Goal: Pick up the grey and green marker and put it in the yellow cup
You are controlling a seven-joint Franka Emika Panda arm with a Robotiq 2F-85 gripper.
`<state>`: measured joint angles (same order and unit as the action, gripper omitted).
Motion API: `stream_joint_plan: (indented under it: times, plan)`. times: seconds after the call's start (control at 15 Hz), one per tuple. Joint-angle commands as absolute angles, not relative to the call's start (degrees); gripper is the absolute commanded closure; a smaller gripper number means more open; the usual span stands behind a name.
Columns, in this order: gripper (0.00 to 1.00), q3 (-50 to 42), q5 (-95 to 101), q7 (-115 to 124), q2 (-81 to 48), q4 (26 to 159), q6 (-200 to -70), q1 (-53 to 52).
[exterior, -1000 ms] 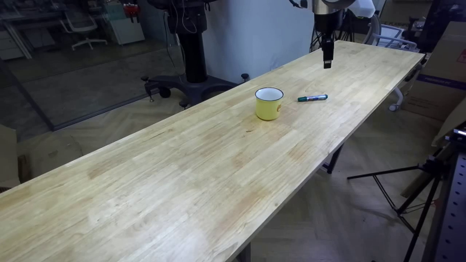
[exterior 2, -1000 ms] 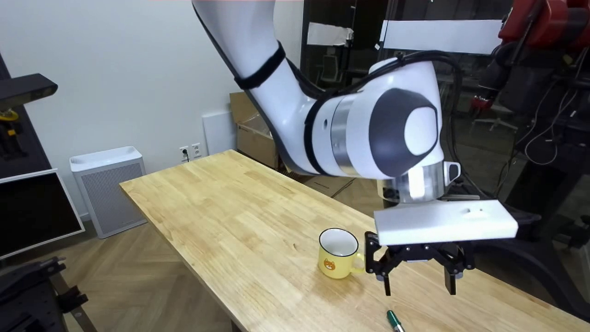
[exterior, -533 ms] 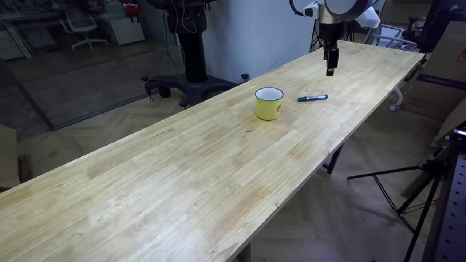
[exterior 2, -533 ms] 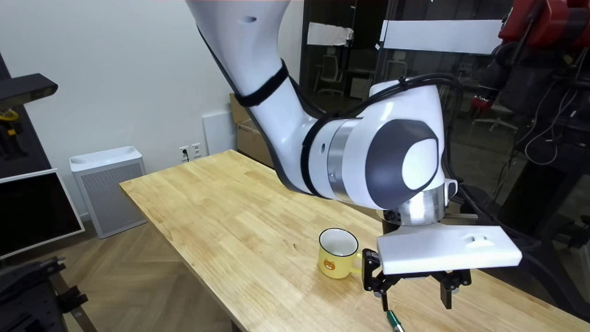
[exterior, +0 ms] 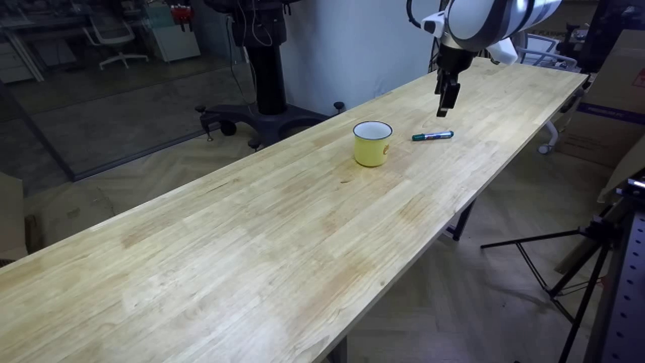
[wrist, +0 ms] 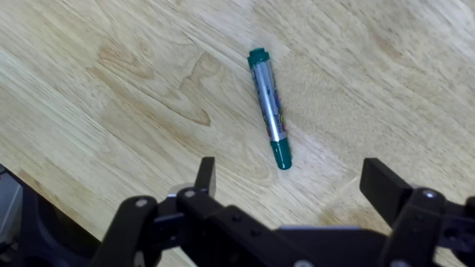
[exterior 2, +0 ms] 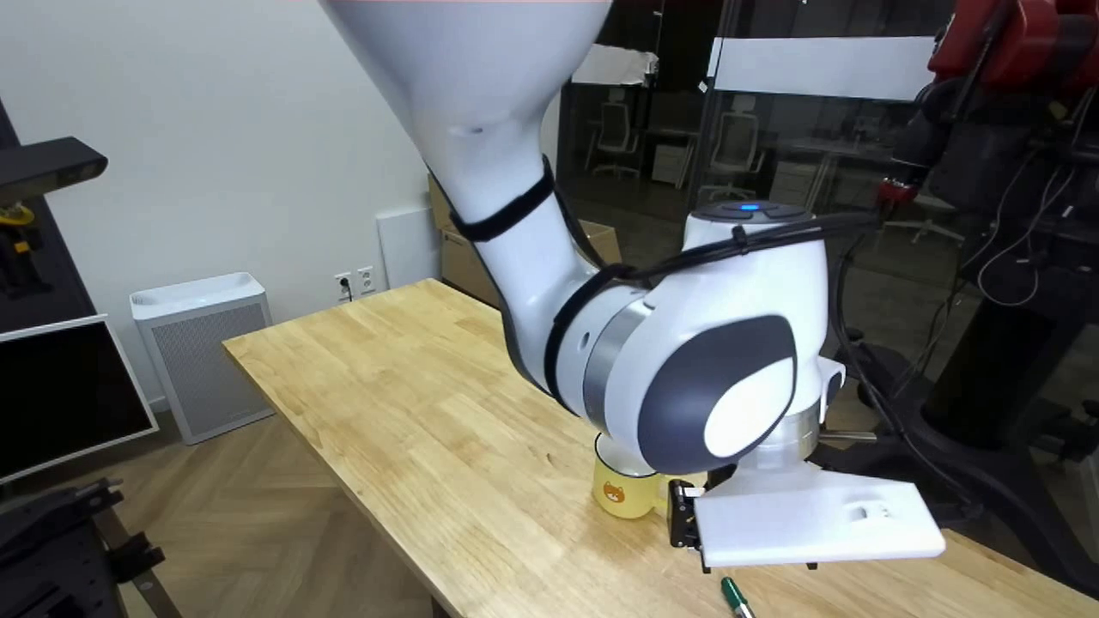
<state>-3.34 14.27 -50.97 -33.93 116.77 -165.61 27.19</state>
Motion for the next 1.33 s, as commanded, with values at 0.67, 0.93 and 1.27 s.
stream_joint_plan:
  times: [0.67,0.93,1.27]
  plan:
    - [0.00,8.59,5.84,-67.50,-42.18,113.59,-166.94,44.32]
    - [0.00,7.93,6.25,-70.58,-44.62,110.07,-164.65,44.00]
    - [0.00,6.95,6.43,-73.28,-46.79,105.16,-161.55,42.13]
